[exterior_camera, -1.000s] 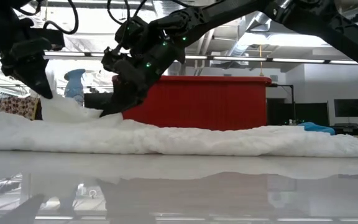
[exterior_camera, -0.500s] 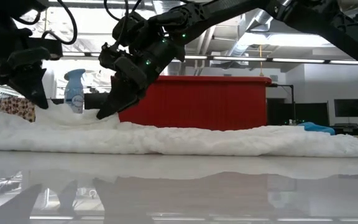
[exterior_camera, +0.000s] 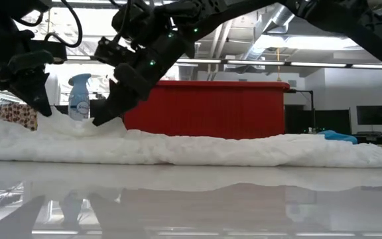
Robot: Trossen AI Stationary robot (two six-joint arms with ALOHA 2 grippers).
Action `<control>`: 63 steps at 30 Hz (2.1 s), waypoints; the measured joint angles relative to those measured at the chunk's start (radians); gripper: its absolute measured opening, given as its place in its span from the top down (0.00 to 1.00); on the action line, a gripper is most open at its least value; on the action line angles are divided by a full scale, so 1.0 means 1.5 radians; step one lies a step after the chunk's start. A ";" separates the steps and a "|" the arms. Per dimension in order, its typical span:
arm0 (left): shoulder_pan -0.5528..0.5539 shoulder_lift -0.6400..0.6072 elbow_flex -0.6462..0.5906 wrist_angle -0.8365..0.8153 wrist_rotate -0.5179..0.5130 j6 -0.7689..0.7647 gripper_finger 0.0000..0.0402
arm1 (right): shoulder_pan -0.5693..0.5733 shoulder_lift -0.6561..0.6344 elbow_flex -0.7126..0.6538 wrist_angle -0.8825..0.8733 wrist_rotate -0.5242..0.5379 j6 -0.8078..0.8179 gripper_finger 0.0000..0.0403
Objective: Fold laundry
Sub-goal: Fold the white blouse
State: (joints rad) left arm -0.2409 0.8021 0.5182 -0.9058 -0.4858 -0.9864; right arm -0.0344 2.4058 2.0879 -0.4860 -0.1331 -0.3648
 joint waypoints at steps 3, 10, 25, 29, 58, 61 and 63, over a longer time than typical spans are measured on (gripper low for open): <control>0.000 0.000 0.000 0.000 0.000 0.004 1.00 | 0.010 0.000 0.000 0.007 0.038 -0.021 0.54; 0.000 0.000 0.000 0.000 -0.001 0.004 1.00 | 0.023 0.000 0.000 0.021 0.077 -0.025 0.54; 0.000 0.000 0.000 0.002 -0.001 0.004 1.00 | 0.036 0.002 0.000 0.037 0.094 -0.024 0.62; 0.000 0.000 0.000 0.002 -0.001 0.004 1.00 | 0.034 0.004 0.000 0.034 0.108 -0.025 0.63; 0.000 0.000 0.000 -0.002 0.002 0.016 1.00 | 0.005 -0.029 0.000 0.001 0.124 0.094 0.97; 0.000 0.000 0.000 -0.002 0.002 0.008 1.00 | -0.004 -0.045 0.000 -0.005 0.118 0.125 0.97; 0.000 0.000 0.000 -0.003 0.002 0.001 1.00 | -0.011 -0.057 0.000 -0.010 0.112 0.141 0.97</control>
State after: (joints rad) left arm -0.2413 0.8024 0.5179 -0.9096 -0.4835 -0.9856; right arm -0.0506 2.3204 2.0872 -0.5014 0.0354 -0.1536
